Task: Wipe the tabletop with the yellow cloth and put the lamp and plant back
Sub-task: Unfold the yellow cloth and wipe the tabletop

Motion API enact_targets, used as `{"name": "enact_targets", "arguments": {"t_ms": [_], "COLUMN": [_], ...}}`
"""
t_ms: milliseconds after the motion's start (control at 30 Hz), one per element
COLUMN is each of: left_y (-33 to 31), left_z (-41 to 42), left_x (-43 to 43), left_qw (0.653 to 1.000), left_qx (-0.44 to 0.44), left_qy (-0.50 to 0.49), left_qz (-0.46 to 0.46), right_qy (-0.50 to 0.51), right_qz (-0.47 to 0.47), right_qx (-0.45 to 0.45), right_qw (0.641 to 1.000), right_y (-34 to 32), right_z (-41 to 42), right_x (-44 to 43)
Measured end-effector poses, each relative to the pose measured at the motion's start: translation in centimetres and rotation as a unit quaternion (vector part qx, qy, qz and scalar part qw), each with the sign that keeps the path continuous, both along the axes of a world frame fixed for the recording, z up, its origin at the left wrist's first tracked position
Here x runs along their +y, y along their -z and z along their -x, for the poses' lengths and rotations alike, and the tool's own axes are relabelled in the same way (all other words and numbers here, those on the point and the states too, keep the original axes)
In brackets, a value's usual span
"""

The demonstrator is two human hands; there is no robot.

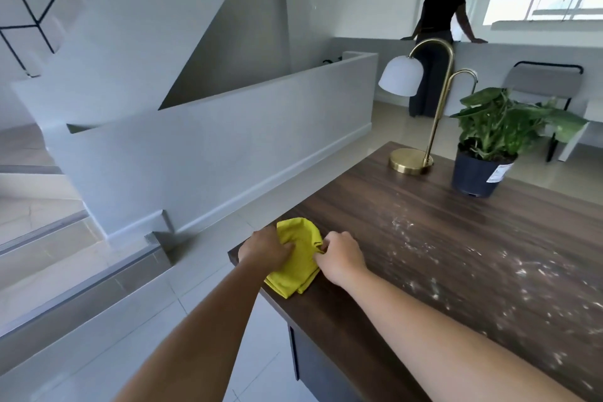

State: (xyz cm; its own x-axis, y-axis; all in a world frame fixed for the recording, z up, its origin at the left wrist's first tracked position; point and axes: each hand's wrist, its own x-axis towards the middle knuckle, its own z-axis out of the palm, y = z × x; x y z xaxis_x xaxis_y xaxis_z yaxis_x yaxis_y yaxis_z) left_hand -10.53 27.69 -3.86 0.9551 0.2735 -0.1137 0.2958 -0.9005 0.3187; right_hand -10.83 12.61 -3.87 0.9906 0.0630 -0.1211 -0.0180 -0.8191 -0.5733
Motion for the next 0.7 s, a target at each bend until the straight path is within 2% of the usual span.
{"name": "enact_targets", "arguments": {"t_ms": [100,233,367,467,700], "left_y": [-1.1,-4.5,-6.4,-6.9,-4.6], "left_z": [-1.0,-3.2,-5.6,-6.0,-5.5], "left_x": [-0.7,-4.8,-12.2,-19.3,-32.0], "left_qw": [0.999,0.992,0.967,0.944,0.896], "left_qx": [-0.012,-0.062,-0.085,-0.063,0.008], "left_qy": [0.044,0.076,0.161,0.231,0.36], "left_qz": [0.006,0.084,0.177,0.225,0.258], "right_qy": [-0.002,0.072,0.193,0.291,0.445], "right_qz": [-0.123,-0.202,-0.235,-0.237,-0.208], "right_qx": [-0.022,-0.087,-0.143,-0.185,-0.181], "right_qw": [0.992,0.973,0.942,0.908,0.852], "right_y": [-0.7,-3.0,-4.3,-4.4,-3.0], "right_z": [0.4,0.2,-0.3,0.3,4.3], "right_x": [-0.6,-4.5,-11.3,-17.7,-29.7]}}
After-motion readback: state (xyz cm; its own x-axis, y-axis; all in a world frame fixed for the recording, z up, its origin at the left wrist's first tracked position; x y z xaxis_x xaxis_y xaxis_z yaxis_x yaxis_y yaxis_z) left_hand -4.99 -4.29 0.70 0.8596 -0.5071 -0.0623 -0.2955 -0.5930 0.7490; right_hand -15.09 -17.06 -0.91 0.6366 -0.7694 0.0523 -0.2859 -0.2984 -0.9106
